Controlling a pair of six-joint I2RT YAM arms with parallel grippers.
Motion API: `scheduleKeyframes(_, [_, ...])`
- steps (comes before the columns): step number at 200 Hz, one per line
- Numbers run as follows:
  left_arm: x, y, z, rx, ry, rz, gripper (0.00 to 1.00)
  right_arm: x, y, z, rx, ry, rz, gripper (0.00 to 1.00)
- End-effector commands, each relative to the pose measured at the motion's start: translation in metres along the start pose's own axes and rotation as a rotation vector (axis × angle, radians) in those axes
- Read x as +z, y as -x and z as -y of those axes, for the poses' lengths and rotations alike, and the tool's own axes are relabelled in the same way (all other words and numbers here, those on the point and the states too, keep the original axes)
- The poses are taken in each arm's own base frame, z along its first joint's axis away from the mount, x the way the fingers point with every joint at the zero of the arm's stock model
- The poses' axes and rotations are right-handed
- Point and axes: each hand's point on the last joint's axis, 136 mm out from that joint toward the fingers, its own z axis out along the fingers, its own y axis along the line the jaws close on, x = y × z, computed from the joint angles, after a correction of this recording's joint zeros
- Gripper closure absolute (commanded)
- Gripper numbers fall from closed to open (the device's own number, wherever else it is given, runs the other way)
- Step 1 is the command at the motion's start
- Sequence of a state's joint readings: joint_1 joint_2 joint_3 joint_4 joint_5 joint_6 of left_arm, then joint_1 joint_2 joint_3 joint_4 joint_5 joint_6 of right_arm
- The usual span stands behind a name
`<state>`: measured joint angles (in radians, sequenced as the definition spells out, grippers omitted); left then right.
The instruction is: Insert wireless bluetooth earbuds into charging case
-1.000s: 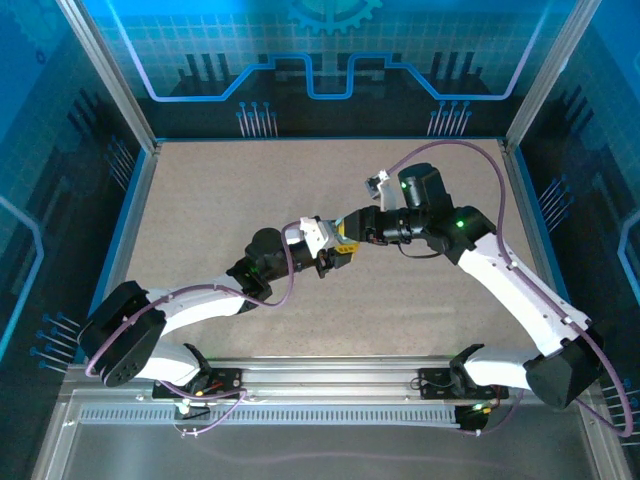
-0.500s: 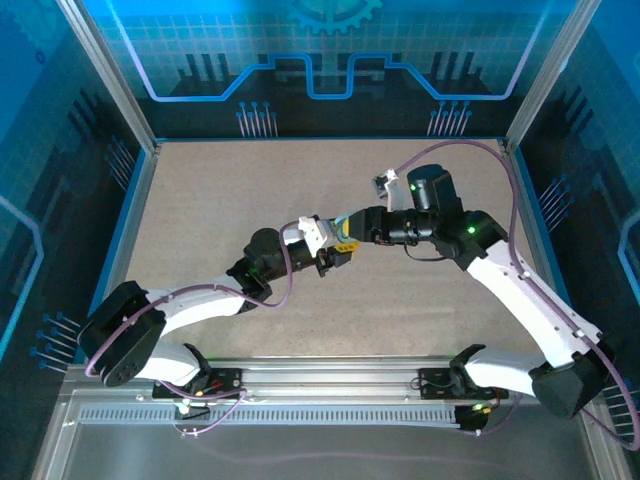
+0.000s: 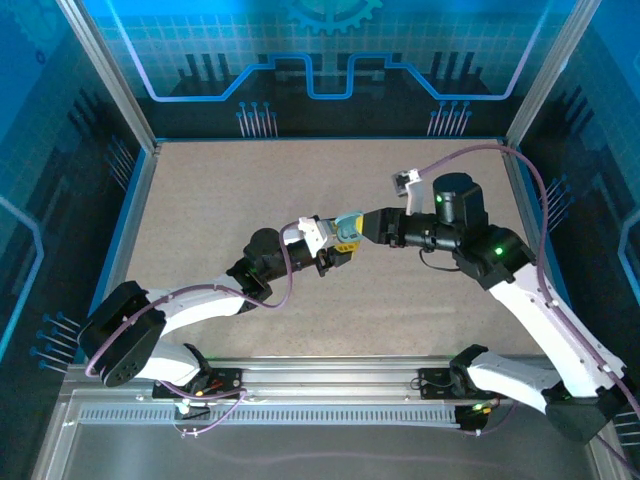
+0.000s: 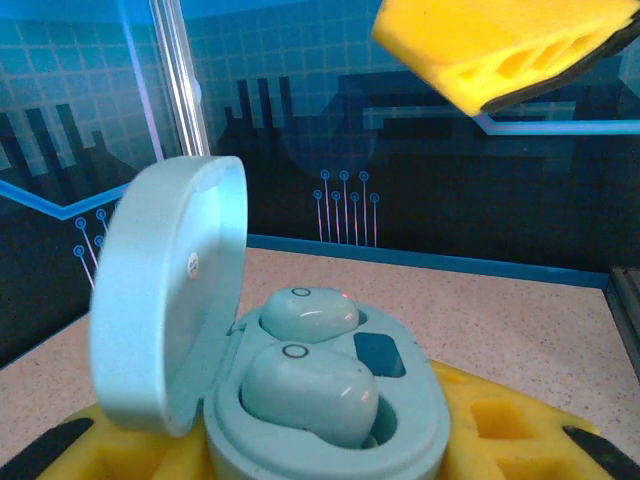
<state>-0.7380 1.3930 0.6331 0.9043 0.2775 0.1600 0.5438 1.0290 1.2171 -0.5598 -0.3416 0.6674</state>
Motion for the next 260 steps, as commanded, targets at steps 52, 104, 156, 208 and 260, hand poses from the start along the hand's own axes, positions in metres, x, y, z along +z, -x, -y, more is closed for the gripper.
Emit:
scheduleKeyframes(52, [-0.002,0.026,0.013,0.055,-0.071,0.074,0.66,-0.04,0.023,0.057,0.09,-0.219,0.203,0.47])
scheduleKeyframes(104, [0.001,0.029,0.025,0.046,-0.148,0.062,0.66,-0.04,0.028,0.079,0.25,-0.182,0.169,0.43])
scheduleKeyframes(156, [0.001,0.031,0.029,0.036,-0.178,0.051,0.66,-0.018,0.035,0.071,0.294,-0.093,0.024,0.4])
scheduleKeyframes(208, [0.002,0.032,0.03,0.025,-0.185,0.049,0.66,0.007,0.03,0.065,0.279,-0.059,-0.094,0.38])
scheduleKeyframes(260, [0.003,0.036,0.028,0.023,-0.174,0.058,0.66,0.03,0.006,0.058,0.233,-0.053,-0.246,0.37])
